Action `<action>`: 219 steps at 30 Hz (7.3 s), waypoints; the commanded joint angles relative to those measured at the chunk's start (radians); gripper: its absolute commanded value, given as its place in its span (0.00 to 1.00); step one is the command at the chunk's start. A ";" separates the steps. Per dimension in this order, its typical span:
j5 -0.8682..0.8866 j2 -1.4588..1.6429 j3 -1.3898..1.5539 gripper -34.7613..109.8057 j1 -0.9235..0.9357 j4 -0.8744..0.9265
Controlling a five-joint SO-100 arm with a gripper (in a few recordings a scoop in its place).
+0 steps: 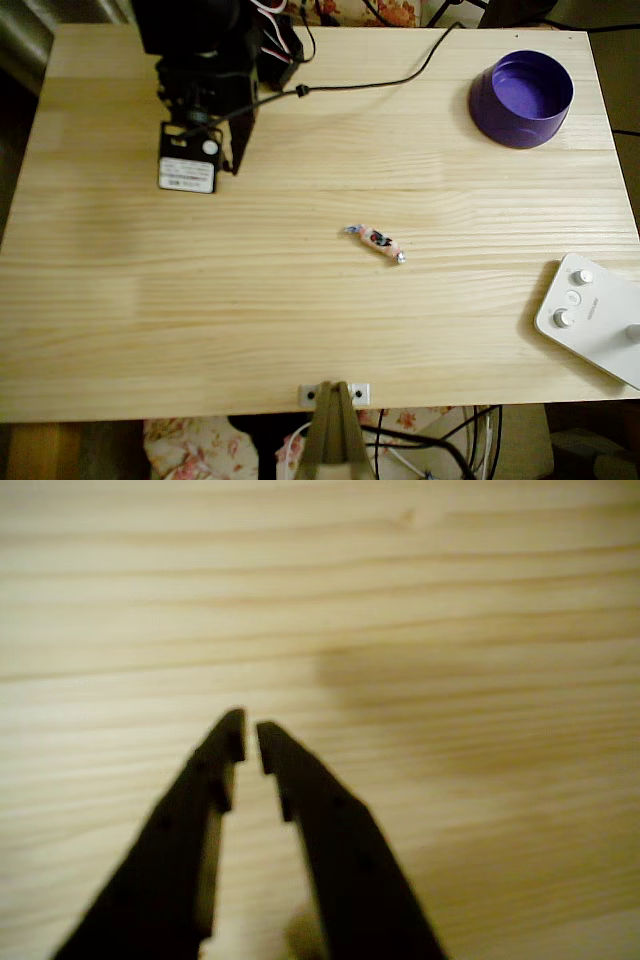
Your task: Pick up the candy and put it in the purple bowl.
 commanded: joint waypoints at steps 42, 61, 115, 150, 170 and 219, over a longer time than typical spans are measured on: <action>0.058 0.011 -0.012 0.24 0.051 0.003; 0.012 -0.074 -0.080 0.24 0.046 0.005; -0.123 -0.913 -1.026 0.24 -0.592 0.048; 0.031 -1.330 -1.200 0.24 -0.729 -0.084; 0.031 -1.529 -1.216 0.25 -0.695 -0.204; 0.080 -1.692 -1.301 0.40 -0.778 -0.172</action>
